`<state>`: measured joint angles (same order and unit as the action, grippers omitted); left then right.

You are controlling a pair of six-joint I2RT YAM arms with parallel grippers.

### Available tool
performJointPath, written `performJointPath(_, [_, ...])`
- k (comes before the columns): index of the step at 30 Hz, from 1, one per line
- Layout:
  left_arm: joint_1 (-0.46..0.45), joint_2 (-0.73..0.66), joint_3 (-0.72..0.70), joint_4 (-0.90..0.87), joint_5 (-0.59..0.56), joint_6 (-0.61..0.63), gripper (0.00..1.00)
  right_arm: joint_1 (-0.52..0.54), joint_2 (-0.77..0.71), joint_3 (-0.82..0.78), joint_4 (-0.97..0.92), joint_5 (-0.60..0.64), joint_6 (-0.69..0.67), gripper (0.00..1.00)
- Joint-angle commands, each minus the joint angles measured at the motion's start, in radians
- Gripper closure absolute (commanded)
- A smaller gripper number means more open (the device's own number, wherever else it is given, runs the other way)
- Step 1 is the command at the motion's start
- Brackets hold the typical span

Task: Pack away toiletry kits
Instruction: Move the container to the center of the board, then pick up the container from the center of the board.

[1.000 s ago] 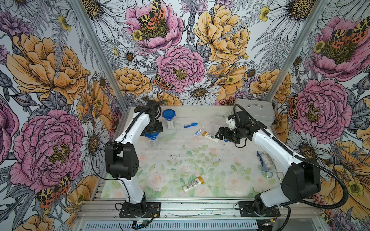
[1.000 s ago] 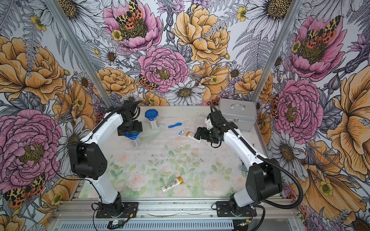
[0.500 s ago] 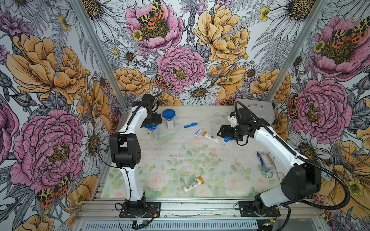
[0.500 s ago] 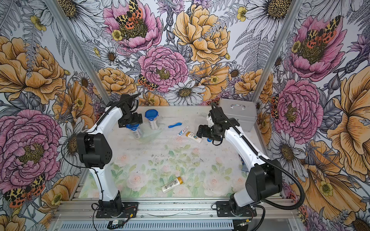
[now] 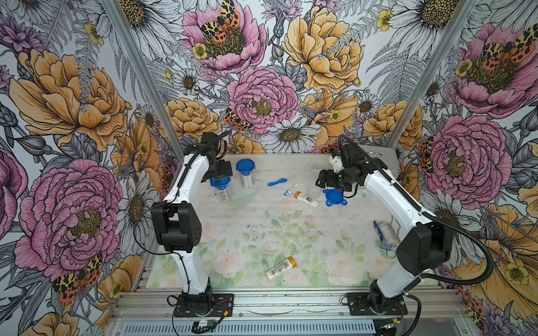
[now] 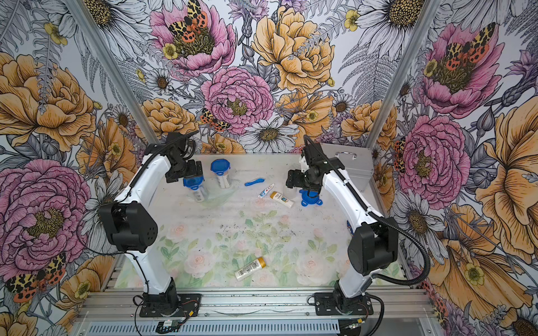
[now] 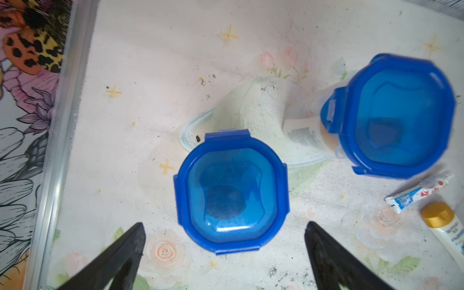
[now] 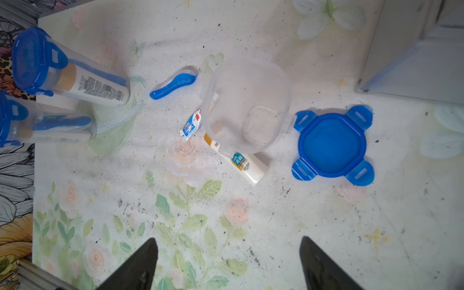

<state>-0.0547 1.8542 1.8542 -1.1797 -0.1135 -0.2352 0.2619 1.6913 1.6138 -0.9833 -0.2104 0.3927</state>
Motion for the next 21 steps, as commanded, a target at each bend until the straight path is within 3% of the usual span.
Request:
performJointPath(1, [-0.008, -0.122, -0.032, -0.008, -0.063, 0.0, 0.01, -0.019, 0.072, 0.093, -0.003, 0.053, -0.014, 0.16])
performJointPath(8, [-0.158, -0.246, -0.07, -0.004, -0.135, 0.017, 0.02, -0.043, 0.272, 0.272, -0.002, 0.087, -0.017, 0.27])
performJointPath(15, [-0.358, -0.27, -0.06, 0.019, -0.061, -0.061, 0.02, -0.048, 0.401, 0.327, -0.002, 0.086, -0.029, 0.37])
performJointPath(21, [-0.473, -0.232, -0.043, 0.039, 0.002, -0.131, 0.01, -0.043, 0.443, 0.349, -0.001, 0.077, -0.042, 0.56])
